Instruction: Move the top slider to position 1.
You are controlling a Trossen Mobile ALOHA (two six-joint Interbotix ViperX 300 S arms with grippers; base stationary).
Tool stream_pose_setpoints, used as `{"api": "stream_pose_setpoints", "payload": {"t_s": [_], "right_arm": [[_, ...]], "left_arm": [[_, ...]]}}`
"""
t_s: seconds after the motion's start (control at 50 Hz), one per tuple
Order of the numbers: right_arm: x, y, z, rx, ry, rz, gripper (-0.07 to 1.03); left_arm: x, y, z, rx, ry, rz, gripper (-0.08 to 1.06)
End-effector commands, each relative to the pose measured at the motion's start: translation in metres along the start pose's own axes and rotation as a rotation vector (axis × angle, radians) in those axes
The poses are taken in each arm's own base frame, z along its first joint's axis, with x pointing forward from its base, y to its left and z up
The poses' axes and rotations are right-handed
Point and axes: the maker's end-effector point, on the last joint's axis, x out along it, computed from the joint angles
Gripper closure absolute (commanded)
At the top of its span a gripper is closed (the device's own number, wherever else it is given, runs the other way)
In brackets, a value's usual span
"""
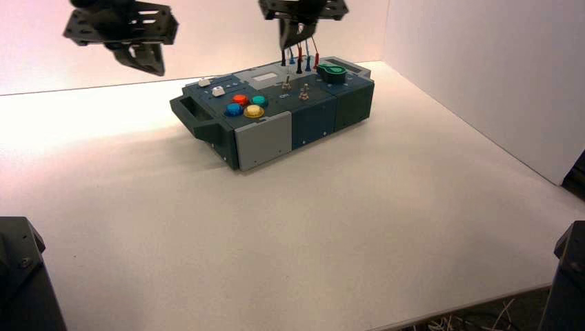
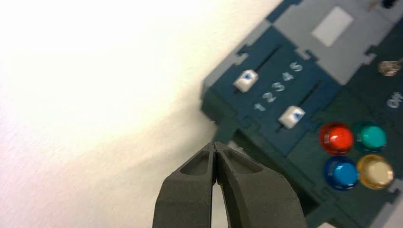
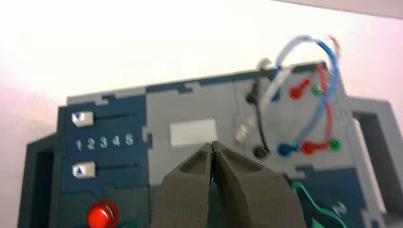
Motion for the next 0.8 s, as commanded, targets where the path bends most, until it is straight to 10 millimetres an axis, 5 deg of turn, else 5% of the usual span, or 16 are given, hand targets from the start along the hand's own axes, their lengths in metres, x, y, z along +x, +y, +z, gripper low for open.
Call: {"api": "stream_pose_setpoints", "payload": {"t_s": [0.02, 0.8], "right_arm": [[-0.006, 0.019, 0.032, -0.023, -0.054, 0.026, 0.98], [0.063, 0.1, 0.048, -0.105, 0.069, 0.141, 0.98]], "left_arm": [[-0.011, 0.004, 0.011, -0.008, -0.051, 0.009, 1.01], [-0.012, 0.028, 0.004, -0.057, -0.051, 0.053, 1.01]]}}
